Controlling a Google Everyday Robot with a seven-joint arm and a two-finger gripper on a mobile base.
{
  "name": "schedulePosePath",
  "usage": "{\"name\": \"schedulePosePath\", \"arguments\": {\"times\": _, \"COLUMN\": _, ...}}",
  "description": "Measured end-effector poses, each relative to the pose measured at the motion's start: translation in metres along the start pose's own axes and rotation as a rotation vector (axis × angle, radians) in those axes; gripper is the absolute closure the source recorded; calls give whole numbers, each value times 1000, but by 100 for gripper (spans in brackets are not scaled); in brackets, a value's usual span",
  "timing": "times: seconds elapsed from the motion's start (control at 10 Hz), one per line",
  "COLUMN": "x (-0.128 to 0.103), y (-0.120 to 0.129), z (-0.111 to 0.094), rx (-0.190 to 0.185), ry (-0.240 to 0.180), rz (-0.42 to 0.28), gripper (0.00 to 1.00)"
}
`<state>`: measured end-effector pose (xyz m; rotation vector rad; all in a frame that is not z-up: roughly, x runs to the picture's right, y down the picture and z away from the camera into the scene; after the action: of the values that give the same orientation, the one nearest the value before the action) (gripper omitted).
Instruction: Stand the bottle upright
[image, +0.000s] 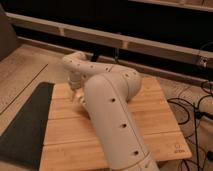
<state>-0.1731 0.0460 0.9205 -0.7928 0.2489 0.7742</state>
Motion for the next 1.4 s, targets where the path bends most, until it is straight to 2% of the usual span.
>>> {"name": "schedulePosePath", "arguments": {"times": 0.8, "x": 8, "y": -11, "z": 16, "rx": -10, "ry": 30, "rz": 71, "gripper": 35}}
{"name": "schedulePosePath", "arguments": {"times": 1.4, "x": -7, "y": -3, "z": 31, "rx": -42, "ry": 39, "rz": 32, "gripper": 35}}
